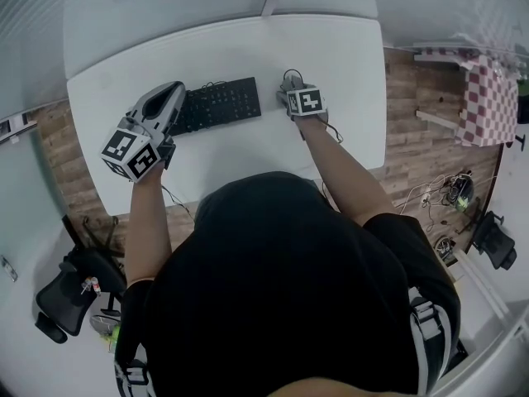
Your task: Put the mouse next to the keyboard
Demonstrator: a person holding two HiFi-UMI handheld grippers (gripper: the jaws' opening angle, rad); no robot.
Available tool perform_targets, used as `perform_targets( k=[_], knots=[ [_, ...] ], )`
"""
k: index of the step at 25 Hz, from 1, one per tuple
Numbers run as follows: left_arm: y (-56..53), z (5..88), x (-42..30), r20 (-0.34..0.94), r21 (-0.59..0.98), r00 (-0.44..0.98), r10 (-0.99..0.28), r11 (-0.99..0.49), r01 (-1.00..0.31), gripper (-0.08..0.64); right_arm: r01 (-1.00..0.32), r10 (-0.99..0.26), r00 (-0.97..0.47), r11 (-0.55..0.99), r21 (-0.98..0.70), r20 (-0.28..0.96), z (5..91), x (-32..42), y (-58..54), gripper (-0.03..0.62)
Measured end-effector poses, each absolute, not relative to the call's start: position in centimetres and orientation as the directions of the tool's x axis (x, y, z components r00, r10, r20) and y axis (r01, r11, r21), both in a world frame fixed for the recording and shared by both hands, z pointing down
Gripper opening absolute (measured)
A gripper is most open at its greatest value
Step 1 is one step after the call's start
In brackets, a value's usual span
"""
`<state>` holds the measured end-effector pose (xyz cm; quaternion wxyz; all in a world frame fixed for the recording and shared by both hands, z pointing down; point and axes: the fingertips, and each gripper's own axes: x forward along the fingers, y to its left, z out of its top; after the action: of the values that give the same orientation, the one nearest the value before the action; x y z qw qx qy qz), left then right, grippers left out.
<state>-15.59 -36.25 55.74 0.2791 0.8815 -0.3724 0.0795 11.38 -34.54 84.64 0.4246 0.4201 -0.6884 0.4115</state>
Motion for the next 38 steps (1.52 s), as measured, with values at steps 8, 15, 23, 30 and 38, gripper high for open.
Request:
perform_targets(
  k=[8, 15, 23, 30, 38],
  knots=[
    [-36.2, 56.0, -15.9, 0.351, 0.436, 0.707, -0.614, -0.561, -0.704, 0.023, -0.932, -0.253, -0.252, 0.324, -0.163, 0.934, 84.8, 11.3, -34.3, 0.411],
    [-35.7, 56.2, -16.0, 0.354, 0.445, 0.706, -0.613, -0.554, -0.704, 0.023, -0.927, -0.254, -0.25, 0.342, -0.155, 0.934, 84.7, 11.2, -33.9, 0.411],
    [-35.7, 56.4, -15.8, 0.355, 0.444, 0.713, -0.604, -0.562, -0.698, 0.023, -0.925, -0.263, -0.246, 0.351, -0.145, 0.933, 84.7, 11.7, -33.5, 0.411],
    [-35.3, 55.9, -15.6, 0.351, 0.44, 0.717, -0.603, -0.57, -0.694, 0.023, -0.921, -0.269, -0.259, 0.359, -0.153, 0.928, 84.0, 11.7, -33.3, 0.411],
    [-34.2, 54.8, -15.8, 0.339, 0.43, 0.713, -0.613, -0.573, -0.698, 0.023, -0.921, -0.284, -0.263, 0.357, -0.153, 0.922, 82.7, 11.7, -32.7, 0.411]
  ],
)
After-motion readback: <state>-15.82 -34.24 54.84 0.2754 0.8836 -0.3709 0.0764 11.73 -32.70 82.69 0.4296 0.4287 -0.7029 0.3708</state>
